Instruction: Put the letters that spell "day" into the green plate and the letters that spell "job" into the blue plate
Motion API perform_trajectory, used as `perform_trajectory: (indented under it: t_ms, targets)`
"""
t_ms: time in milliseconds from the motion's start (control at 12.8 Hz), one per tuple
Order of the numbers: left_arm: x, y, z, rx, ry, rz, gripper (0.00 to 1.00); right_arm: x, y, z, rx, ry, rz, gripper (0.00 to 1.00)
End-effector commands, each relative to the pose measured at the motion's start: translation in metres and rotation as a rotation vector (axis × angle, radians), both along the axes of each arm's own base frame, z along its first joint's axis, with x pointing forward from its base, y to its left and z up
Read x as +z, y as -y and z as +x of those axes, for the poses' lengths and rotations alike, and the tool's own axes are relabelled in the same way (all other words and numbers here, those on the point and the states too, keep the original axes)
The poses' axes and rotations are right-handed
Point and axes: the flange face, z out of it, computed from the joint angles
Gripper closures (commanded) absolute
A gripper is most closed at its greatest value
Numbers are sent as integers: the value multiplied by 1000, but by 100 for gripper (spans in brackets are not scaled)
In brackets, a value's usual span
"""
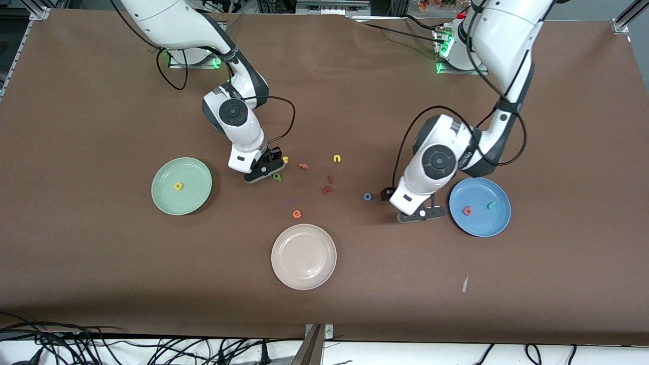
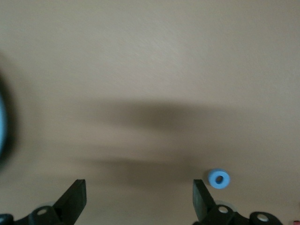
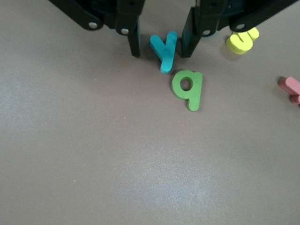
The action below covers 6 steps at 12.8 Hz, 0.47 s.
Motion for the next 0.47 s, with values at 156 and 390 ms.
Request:
perform_trajectory:
  t_ms: [156, 390]
  targets:
    - [-41, 65, -12, 25, 34, -27, 0, -2, 4, 1, 29, 17, -3, 76]
    - [-43, 74, -17, 30, 35, -36, 2, -2, 8, 3, 24, 19, -7, 84]
